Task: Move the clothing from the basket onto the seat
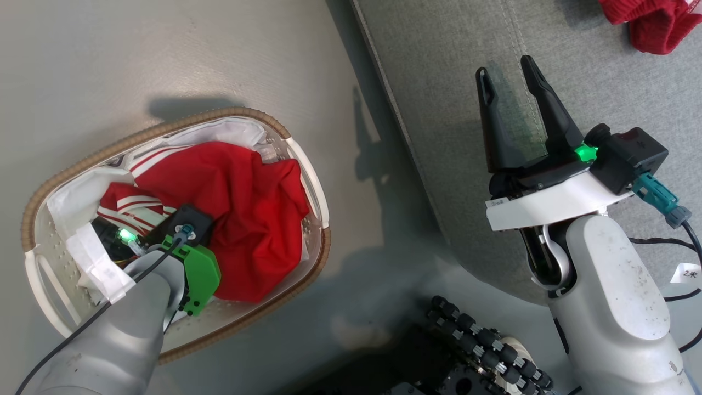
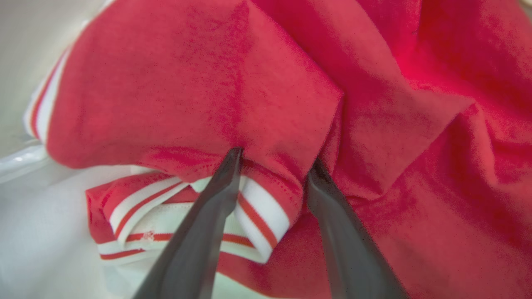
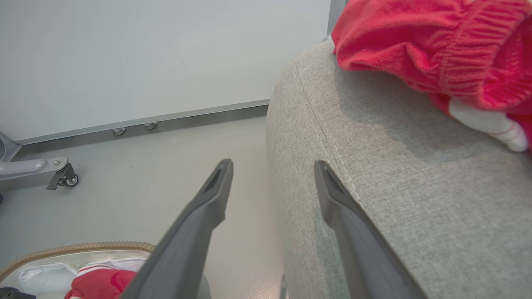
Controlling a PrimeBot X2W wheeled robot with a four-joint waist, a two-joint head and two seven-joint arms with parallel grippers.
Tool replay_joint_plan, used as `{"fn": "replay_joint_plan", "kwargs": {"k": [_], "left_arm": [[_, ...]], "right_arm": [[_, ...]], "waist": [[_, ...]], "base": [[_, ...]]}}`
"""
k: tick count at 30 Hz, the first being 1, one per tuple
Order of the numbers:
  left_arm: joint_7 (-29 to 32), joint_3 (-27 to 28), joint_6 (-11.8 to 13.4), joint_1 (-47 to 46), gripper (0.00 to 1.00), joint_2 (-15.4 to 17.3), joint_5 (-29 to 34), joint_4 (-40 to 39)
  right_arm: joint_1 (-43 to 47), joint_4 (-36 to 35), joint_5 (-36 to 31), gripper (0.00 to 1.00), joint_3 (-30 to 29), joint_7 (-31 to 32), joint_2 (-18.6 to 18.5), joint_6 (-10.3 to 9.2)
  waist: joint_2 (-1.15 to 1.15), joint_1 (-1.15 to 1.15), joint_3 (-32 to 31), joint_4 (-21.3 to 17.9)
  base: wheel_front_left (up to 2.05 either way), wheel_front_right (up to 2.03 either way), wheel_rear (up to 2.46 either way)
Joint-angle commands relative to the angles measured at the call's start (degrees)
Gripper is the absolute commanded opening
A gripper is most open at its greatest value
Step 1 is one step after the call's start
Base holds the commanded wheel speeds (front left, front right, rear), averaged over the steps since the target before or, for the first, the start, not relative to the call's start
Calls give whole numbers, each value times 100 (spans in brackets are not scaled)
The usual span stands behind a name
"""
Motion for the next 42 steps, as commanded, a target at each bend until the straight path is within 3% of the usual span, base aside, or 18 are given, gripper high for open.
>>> {"fn": "replay_joint_plan", "kwargs": {"k": [1,2,15,27,42], "left_arm": [[-21,-29,-19,-88,18,-17,-24,38],[-23,-40,-29,-90,0,-38,-45,47],[-73,-63,-76,191,0,-247,-233,-107],[-78,148,-72,653,0,-207,-219,-1517],[-78,439,-31,1042,0,120,199,-3223]], "right_arm": [[-49,0,19,100,1,-12,-10,-8],[-46,17,1,100,-6,-12,-10,-8],[93,204,-297,100,-96,-11,-13,-8],[557,471,-827,100,-346,-11,-15,-8],[1380,755,-1261,100,-502,-11,-16,-8]], "waist": [[0,-1,-29,14],[0,-1,-56,29],[0,-1,-726,376],[0,-1,-1991,980],[0,-1,-3730,1523]], "base": [[0,0,0],[0,0,0],[0,0,0],[0,0,0],[0,0,0]]}}
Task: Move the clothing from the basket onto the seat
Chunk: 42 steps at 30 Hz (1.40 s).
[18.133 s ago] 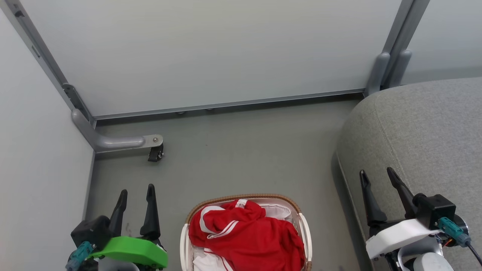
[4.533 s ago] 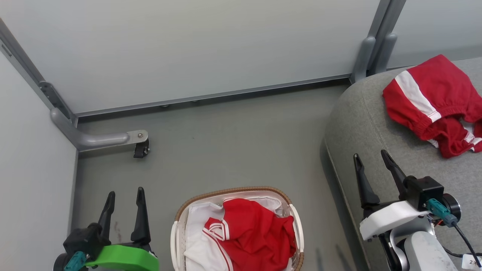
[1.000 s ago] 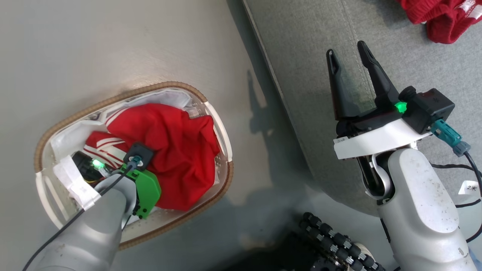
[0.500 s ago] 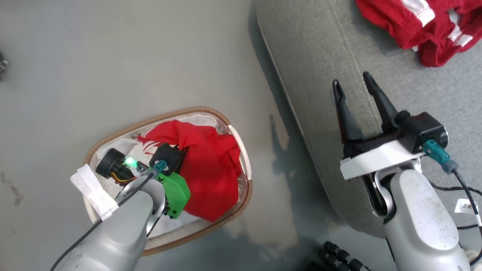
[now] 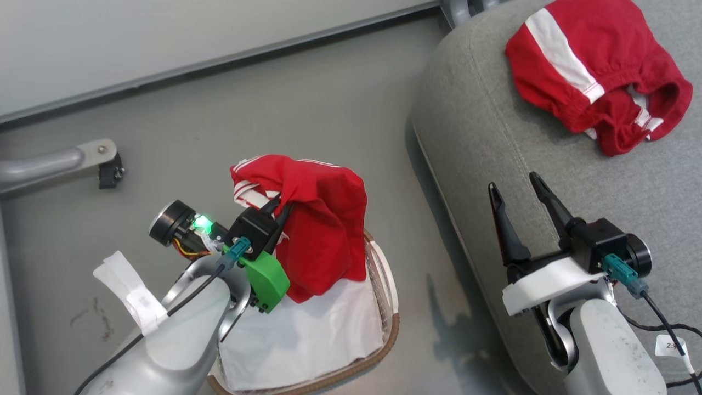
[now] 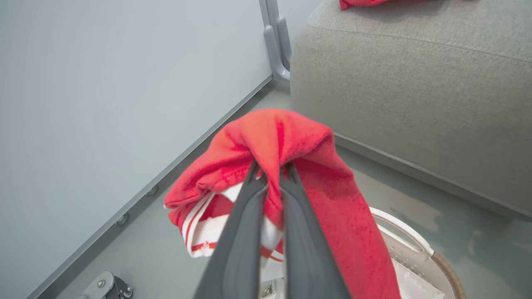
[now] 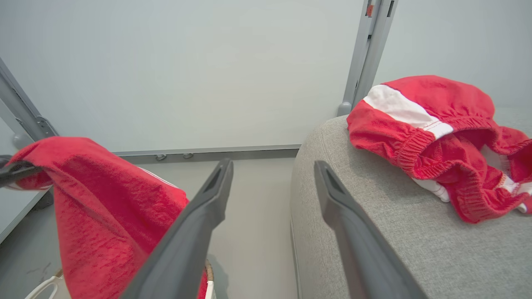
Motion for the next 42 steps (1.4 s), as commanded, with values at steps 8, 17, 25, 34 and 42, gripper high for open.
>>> {"fn": "replay_joint_plan", "kwargs": {"k": [8,17,25,34,42], "left_arm": [[-20,74,2,-476,0,198,231,-710],[86,-118,-36,-1239,0,280,265,-1083],[183,-297,-44,-1535,0,208,177,-1413],[179,-527,-49,-1719,0,83,173,-1662],[141,-721,-52,-1693,0,6,118,-1960]], "right_arm": [[407,87,-138,100,84,-11,-24,-8],[510,98,-134,100,327,-11,-22,-8],[364,134,-101,100,610,-11,-23,-8],[-177,494,-193,100,1259,-12,-21,-8],[-834,1002,-154,100,1625,-11,-22,-8]], "waist": [[0,0,-1221,516],[0,0,-1597,610],[0,0,-1686,665],[0,0,-1730,857],[0,0,-1759,1044]], "base": [[0,0,0],[0,0,0],[0,0,0],[0,0,0],[0,0,0]]}}
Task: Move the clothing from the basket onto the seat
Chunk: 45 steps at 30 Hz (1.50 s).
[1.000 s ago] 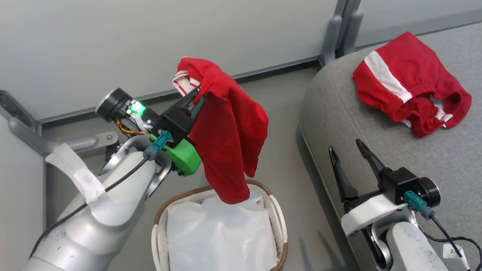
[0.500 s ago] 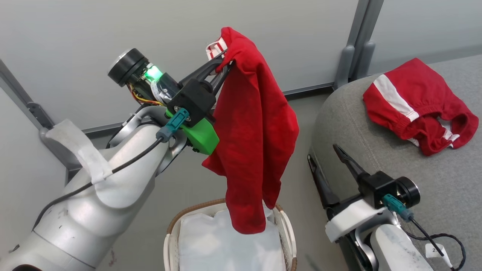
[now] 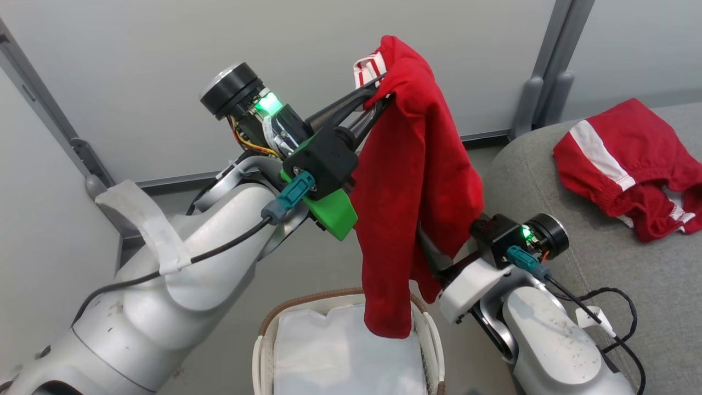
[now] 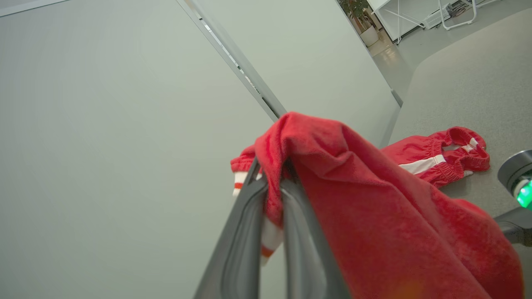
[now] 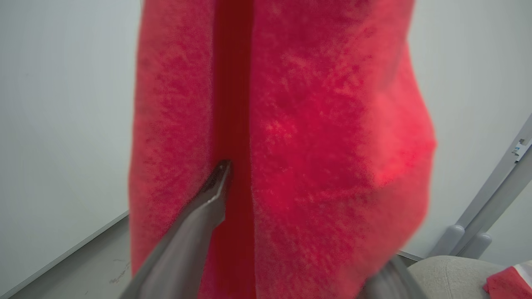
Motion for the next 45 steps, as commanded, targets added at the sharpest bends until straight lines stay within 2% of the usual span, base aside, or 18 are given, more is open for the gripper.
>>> {"fn": "replay_joint_plan", "kwargs": {"k": [1,3,4,16,17,18,19,20,29,33,45], "left_arm": [[-29,-12,-10,5,0,4,-81,-50],[5,-28,-3,88,0,45,-105,-93],[17,-30,11,125,0,66,-110,-119],[84,64,260,740,0,281,-466,-266],[63,75,289,821,14,281,-498,-257],[50,91,320,907,41,273,-549,-246],[30,110,353,1029,94,256,-622,-222],[4,128,383,1134,100,236,-699,-198],[-161,434,586,2308,100,-1,-1441,222],[-197,528,560,2713,100,-79,-1556,447],[-192,1203,396,3550,100,-291,-1160,348]], "right_arm": [[-116,70,16,64,64,-12,-20,-8],[-223,111,30,13,113,-11,-20,-8],[-250,117,42,0,127,-11,-20,-8],[-138,-99,29,0,56,-12,-20,-8],[-133,-138,27,0,32,-12,-20,-8],[-122,-169,24,0,8,-12,-20,-8],[-106,-206,8,0,-34,-11,-20,-8],[-93,-235,-3,0,-70,-11,-20,-8],[0,-504,-164,0,-424,-12,-19,-8],[94,-602,-227,0,-565,-12,-20,-8],[52,-708,-265,0,-670,-12,-19,-8]], "waist": [[0,0,-11,46],[0,0,-15,72],[0,0,-15,82],[0,0,22,96],[0,0,27,85],[0,0,32,75],[0,0,39,62],[0,0,46,53],[0,0,153,-73],[0,0,223,-117],[0,0,478,-316]], "base": [[0,0,0],[0,0,0],[0,0,0],[0,0,0],[0,0,0],[0,0,0],[0,0,0],[0,0,0],[0,0,0],[0,0,0],[0,0,0]]}}
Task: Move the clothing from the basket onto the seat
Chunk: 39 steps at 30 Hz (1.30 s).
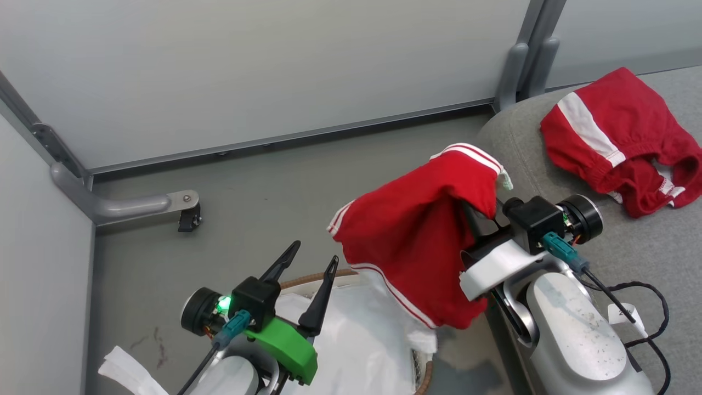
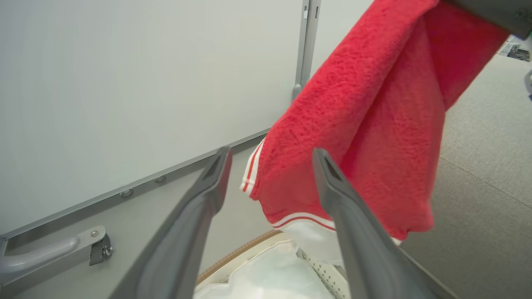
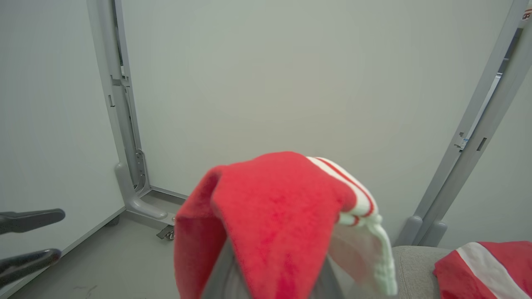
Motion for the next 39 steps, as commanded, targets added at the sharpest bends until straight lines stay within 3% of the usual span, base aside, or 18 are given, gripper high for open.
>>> {"fn": "replay_joint_plan", "kwargs": {"k": [1,7,19,23,30,39], "left_arm": [[-8,105,-45,133,100,-48,102,-49],[-9,446,-143,311,100,-219,326,-170],[-9,749,-348,285,100,-509,774,-178],[-9,726,-395,207,100,-564,868,-153],[-9,659,-440,124,100,-599,886,-122],[-10,584,-443,-82,100,-506,906,-215]], "right_arm": [[-46,-44,-27,0,-16,-13,-19,-8],[-131,-80,-86,0,-80,-13,-18,-8],[-122,-177,-302,0,-427,-13,-34,-8],[-73,-225,-332,0,-528,-13,-62,-8],[-184,-197,-279,0,-664,-13,-170,-8],[-1221,-55,-348,0,-798,-13,-598,-8]], "waist": [[0,0,74,-88],[0,0,206,-433],[0,0,524,-1781],[0,0,621,-2068],[0,0,764,-2182],[0,0,1200,-1821]], "base": [[0,0,0],[0,0,0],[0,0,0],[0,0,0],[0,0,0],[0,0,0]]}}
